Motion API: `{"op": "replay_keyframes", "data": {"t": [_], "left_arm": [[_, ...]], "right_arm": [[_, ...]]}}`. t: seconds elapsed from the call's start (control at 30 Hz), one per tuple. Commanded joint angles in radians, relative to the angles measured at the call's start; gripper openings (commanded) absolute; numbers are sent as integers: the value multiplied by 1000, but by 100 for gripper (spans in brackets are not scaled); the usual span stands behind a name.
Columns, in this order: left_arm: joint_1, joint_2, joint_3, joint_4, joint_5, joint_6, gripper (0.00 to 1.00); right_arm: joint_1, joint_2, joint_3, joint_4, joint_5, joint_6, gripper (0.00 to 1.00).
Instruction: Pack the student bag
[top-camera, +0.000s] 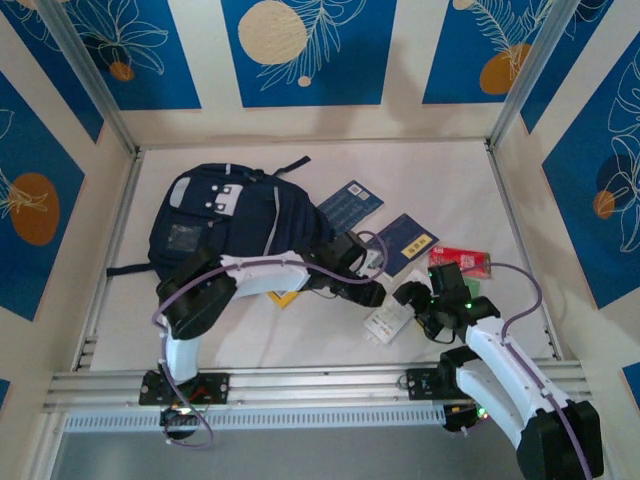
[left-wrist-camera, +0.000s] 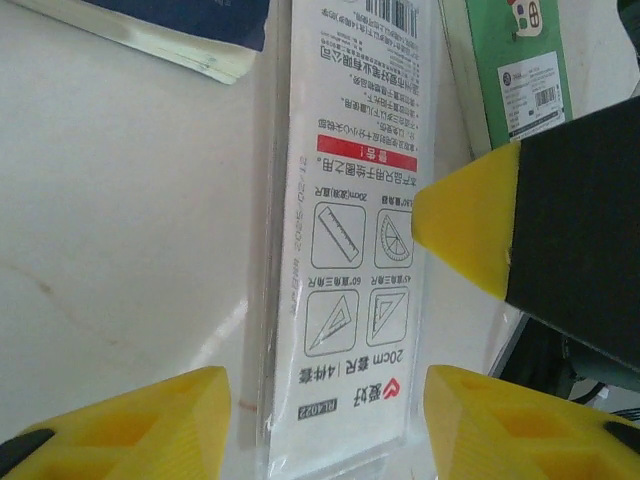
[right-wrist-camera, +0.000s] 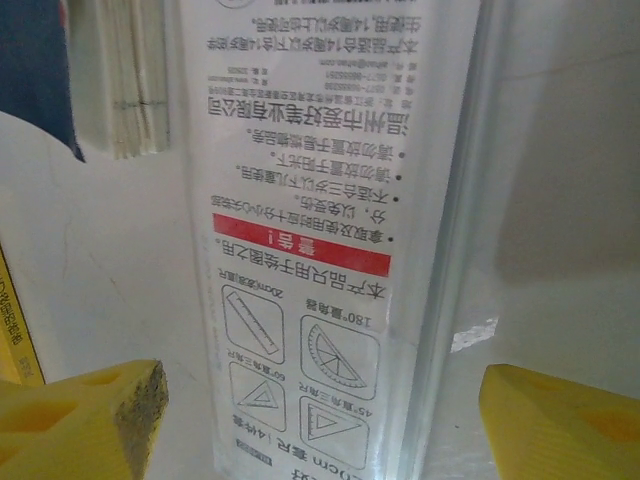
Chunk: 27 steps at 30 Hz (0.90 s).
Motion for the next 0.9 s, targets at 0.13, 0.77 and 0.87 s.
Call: {"op": "replay_keyframes", "data": {"t": [0.13,0.77,0.87], "left_arm": [[-10,69,-8,140,74,-92,50],[-8,189,-23,190,84,-122,28],[-8,207,-19,220,111,-147,25]], "right_arm": [[-28,1,-61,103,-94,15,80],[-104,-86,-134,276,-228,6,56],[-106,-127,-138,270,-224,11,52]]}}
